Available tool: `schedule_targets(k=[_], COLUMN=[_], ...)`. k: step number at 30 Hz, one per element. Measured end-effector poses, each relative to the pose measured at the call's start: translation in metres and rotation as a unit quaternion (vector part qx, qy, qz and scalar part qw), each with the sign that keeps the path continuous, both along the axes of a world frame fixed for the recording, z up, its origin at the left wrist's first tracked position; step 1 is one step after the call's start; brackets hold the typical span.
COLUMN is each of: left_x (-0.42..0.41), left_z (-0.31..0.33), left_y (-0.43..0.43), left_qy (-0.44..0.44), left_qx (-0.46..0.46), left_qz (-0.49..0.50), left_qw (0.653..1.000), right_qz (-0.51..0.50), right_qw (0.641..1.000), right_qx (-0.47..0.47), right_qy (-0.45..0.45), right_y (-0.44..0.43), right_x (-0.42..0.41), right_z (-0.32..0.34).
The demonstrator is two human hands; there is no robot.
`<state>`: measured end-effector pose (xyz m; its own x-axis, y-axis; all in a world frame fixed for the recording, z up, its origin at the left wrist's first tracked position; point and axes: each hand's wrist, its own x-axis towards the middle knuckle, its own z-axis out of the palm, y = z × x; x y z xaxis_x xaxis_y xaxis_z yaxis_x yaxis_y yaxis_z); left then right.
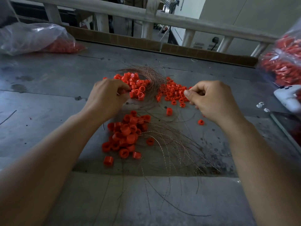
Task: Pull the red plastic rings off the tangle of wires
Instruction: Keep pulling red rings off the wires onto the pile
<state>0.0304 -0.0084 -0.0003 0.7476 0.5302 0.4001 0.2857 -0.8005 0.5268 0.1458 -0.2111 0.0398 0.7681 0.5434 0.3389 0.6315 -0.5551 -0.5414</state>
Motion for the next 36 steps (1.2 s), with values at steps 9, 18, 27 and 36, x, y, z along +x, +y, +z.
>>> schedule_targets(k=[9,18,27,36], left_x=[-0.023,-0.028,-0.027,-0.027], left_z=[0.018,0.021,0.020,0.018], left_y=[-0.021,-0.025,-0.024,-0.023], left_qy=[-0.074,-0.085,-0.085,-0.092], left_qx=[-0.083,-0.101,-0.115,-0.121], left_qz=[-0.045,-0.068,-0.083,-0.083], left_qw=[0.993,0.989,0.986,0.985], right_qz=[0.030,0.142,0.155,0.148], right_qw=[0.996,0.972,0.972,0.979], right_qx=[-0.079,-0.187,-0.175,-0.144], right_qy=[0.006,0.001,0.009,0.003], right_y=[0.003,0.013,0.012,0.011], right_x=[0.010,0.002,0.005,0.006], right_z=[-0.013,-0.021,-0.021,-0.019])
